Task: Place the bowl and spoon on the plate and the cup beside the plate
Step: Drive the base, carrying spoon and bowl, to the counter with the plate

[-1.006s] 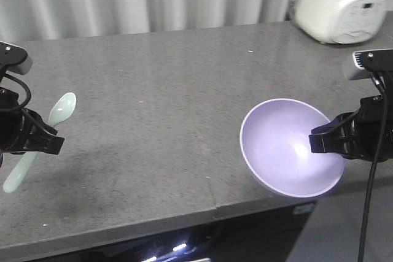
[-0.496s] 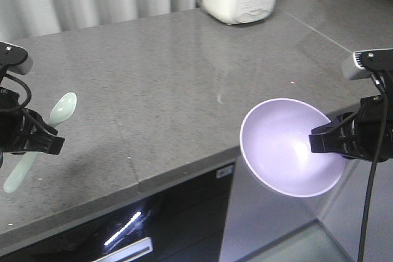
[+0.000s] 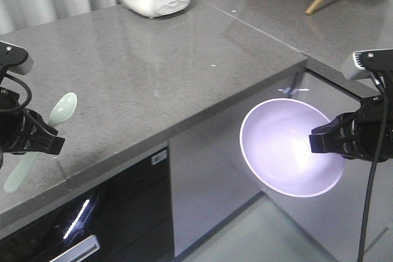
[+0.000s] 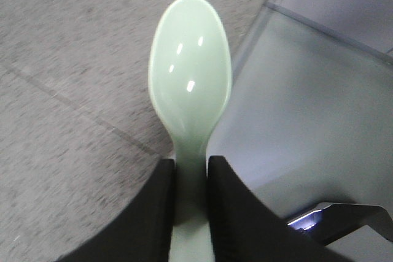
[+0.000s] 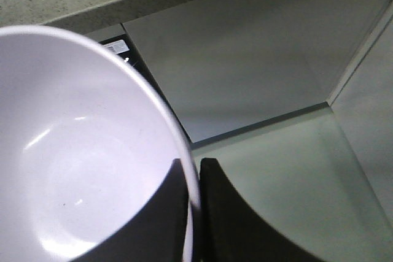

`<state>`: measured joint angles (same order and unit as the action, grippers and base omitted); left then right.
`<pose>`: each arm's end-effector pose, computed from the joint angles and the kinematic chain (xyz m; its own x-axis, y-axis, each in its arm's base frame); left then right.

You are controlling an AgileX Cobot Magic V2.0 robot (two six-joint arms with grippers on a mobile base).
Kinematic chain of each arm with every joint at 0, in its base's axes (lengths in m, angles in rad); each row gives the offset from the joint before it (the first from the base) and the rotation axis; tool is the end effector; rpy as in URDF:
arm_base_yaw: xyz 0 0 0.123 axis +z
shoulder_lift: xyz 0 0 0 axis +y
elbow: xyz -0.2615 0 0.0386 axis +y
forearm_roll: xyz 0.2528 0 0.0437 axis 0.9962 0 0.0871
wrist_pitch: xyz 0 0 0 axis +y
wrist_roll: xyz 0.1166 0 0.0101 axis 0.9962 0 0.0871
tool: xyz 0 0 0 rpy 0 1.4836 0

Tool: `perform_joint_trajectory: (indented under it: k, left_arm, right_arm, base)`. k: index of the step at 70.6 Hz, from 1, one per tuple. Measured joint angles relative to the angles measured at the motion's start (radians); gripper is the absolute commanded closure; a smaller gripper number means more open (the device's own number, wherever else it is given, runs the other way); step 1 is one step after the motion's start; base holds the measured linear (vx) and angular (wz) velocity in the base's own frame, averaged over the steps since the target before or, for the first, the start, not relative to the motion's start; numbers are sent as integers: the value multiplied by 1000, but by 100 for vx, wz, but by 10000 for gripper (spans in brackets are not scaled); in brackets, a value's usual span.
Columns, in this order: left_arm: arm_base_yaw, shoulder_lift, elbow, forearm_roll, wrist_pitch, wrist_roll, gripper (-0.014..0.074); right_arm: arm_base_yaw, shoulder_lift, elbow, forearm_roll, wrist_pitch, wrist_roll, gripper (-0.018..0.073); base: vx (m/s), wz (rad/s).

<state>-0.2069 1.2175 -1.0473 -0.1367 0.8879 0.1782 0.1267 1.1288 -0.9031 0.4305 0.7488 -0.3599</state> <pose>0.2601 -0.0672 0.2861 -0.7778 0.2562 -0.5739 0.3356 0.9414 -0.0346 0.2478 0.0651 0.2783 -0.7272 -0.1268 -0.6747 -0.3352 0.9232 0.1878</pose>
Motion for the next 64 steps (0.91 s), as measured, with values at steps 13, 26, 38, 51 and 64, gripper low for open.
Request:
perform_joint_trajectory:
  k: [13, 26, 38, 51, 64]
  left_arm:
    - [0, 0, 0, 0, 0, 0, 517]
    - [0, 0, 0, 0, 0, 0, 517]
    - [0, 0, 0, 0, 0, 0, 517]
    - [0, 0, 0, 0, 0, 0, 517]
    - [0, 0, 0, 0, 0, 0, 517]
  right_arm:
    - [0, 0, 0, 0, 1, 0, 562]
    - [0, 0, 0, 0, 1, 0, 562]
    - [0, 0, 0, 0, 1, 0, 562]
    - [0, 0, 0, 0, 1, 0, 562]
    - [0, 0, 0, 0, 1, 0, 562]
  base:
    - [-3, -43]
    - [1, -46]
    - [4, -43]
    - [7, -37]
    - [10, -36]
